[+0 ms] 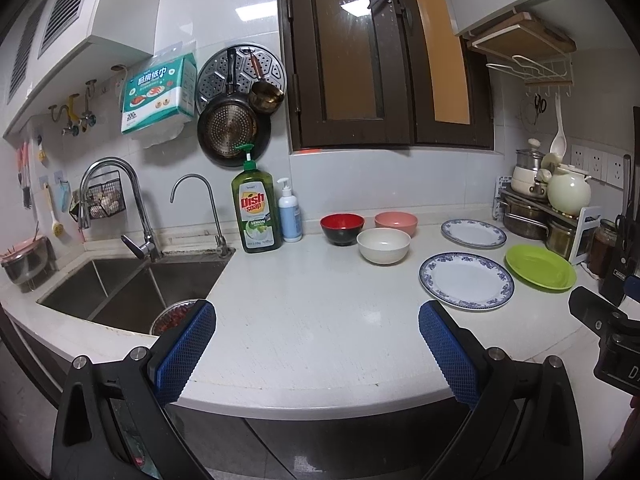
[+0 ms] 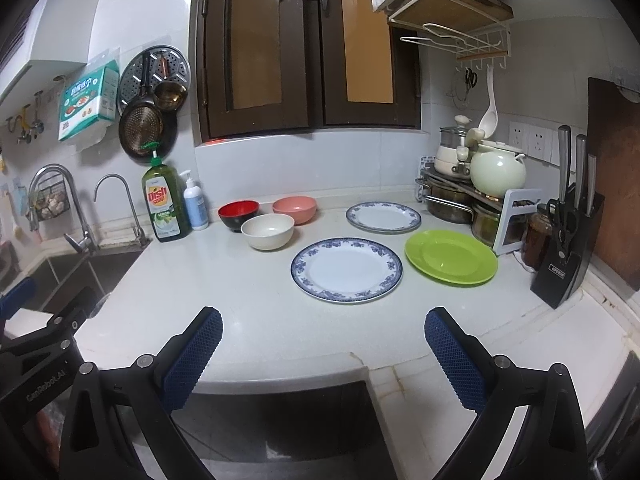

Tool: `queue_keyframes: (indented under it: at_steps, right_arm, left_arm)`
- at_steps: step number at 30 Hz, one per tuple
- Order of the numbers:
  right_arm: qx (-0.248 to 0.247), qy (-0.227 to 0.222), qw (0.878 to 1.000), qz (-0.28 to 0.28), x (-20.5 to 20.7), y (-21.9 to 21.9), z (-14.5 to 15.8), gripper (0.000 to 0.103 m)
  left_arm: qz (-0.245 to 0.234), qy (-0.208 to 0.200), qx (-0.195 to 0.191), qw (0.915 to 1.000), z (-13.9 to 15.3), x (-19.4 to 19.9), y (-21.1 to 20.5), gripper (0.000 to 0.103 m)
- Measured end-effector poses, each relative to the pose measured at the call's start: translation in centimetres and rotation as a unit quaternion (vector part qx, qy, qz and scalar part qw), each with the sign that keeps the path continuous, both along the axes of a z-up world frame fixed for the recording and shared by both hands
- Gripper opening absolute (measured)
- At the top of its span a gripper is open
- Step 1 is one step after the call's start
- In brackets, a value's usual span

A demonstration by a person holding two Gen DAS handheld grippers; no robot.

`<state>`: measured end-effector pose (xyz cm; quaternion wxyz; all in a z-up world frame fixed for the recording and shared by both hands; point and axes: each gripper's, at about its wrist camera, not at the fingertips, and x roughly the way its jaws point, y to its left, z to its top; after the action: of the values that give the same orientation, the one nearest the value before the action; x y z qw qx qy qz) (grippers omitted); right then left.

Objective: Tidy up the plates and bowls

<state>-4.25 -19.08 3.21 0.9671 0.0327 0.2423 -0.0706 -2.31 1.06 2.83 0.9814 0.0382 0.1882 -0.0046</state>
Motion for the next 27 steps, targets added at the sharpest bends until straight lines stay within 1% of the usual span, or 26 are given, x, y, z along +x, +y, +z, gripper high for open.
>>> queue_keyframes:
  at_steps: [27]
  right_arm:
    - [-0.006, -0.002, 1.000, -0.001, -0.08, 0.54, 0.11, 0.102]
  left_arm:
    - [-0.003, 0.001, -0.001, 1.0000, 0.05, 0.22, 0.37, 0.103]
